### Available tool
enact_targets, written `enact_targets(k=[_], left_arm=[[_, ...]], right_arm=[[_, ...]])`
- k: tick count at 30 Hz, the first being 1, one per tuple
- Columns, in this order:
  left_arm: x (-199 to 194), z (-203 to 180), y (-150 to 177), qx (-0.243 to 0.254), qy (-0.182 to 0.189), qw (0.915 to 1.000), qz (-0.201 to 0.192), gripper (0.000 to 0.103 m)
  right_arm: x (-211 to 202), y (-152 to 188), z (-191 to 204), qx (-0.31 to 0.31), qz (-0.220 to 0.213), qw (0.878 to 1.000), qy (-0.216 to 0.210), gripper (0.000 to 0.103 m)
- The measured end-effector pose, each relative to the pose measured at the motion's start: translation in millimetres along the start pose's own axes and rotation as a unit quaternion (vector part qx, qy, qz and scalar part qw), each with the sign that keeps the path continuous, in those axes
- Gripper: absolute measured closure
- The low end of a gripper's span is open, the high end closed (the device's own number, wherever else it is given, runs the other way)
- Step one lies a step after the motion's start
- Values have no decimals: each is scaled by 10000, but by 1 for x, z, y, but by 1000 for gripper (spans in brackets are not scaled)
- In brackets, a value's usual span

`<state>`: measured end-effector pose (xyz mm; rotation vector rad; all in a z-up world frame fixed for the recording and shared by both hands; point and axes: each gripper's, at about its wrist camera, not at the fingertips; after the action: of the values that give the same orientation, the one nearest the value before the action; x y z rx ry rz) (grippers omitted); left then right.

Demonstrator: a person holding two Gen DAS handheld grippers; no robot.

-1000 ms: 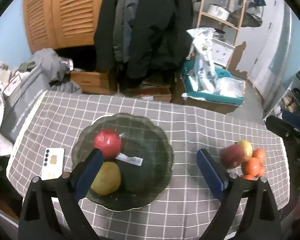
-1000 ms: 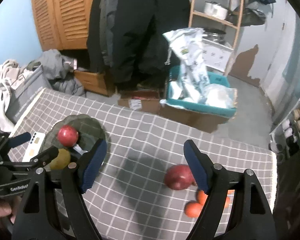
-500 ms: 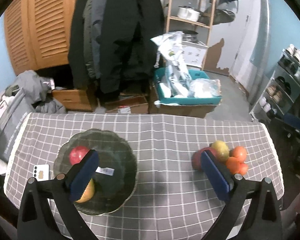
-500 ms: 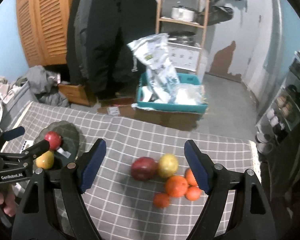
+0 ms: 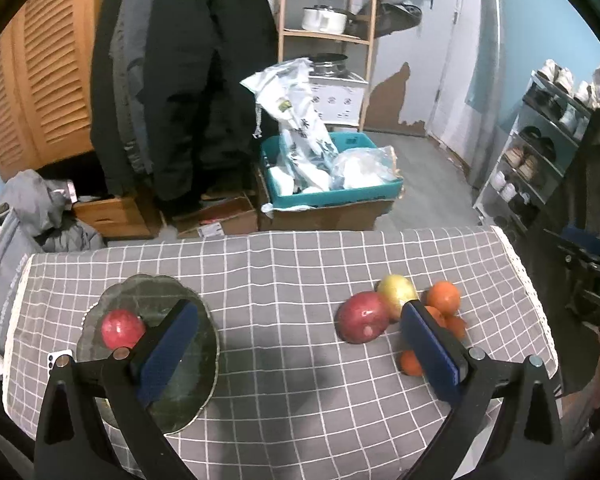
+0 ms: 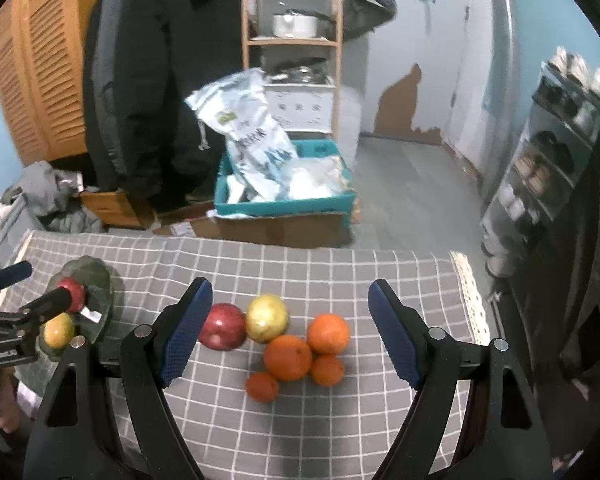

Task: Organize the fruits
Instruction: 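Move both tools back over the remaining fruit cluster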

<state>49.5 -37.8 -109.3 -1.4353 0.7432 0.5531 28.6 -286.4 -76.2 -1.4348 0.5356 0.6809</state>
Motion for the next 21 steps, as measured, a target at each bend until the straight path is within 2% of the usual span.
enact_targets(k=[5,14,21], left_arm=[[13,-14,3,91,75,9999,118,1],[64,-37,20,276,-9,9974,663,1],[88,-48,28,379,38,9952,906,1]], right_arm=[[11,10,-20,140,179,9997,-35,22],[54,47,-43,95,810,9967,-32,22],[83,68,-56,130,1253,9920,-26,22]])
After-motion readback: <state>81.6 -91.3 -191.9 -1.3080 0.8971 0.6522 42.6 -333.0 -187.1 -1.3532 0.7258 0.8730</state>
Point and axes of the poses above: each gripper's, at about its wrist camera, not at the fingertips, and x roughly the way its jaws point, z to its left, y to its underside, and after that the axes turned 4 degrees about -y, right-handed
